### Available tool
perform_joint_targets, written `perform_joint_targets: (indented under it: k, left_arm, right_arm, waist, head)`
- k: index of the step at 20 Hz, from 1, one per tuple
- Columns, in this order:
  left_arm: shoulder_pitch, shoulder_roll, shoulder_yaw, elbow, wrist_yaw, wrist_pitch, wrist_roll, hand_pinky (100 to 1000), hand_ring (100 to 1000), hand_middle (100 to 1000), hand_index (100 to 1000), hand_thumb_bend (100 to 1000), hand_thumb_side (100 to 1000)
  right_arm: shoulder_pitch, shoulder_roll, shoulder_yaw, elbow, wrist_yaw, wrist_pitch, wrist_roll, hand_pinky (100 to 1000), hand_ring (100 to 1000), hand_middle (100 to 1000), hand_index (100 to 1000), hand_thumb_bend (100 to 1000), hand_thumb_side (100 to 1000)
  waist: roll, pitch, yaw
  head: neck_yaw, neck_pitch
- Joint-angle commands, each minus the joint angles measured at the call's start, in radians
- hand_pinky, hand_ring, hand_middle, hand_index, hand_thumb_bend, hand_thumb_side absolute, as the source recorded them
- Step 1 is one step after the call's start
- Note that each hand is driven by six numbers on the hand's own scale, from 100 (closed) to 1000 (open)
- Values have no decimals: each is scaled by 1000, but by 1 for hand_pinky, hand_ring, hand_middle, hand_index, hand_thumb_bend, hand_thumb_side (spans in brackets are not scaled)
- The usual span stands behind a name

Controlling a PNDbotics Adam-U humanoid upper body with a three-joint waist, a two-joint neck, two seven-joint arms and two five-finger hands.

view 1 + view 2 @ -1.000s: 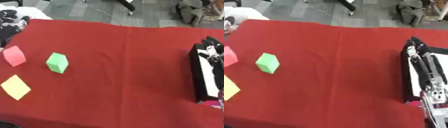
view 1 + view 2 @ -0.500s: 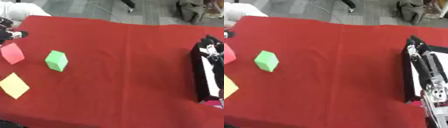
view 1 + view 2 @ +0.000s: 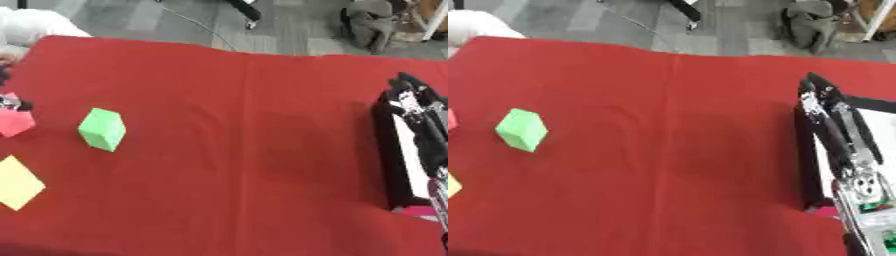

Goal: Pick up the objects with one hand, pass them to the other hand, and then place them into the box on the other side of the table.

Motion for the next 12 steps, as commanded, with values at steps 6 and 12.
perform_joint_targets:
  k: [6,12]
  left_arm:
    - [-47,24,17,49,-204,0,7,1000,962,845,892,510,100]
    - [-64,-2,35,121,-354,24,62,1000,961,848,891,516,100]
  right_arm:
    - [-16,-27,3,-16,-5,3,1,889,1000,882,936,100,765]
    - [-17,-26,3,-16,-8,4,-1,889,1000,881,935,100,768]
  waist:
    - [1,-6,3]
    - [-4,3,-2]
  head:
    - [47,-13]
    - [62,-16]
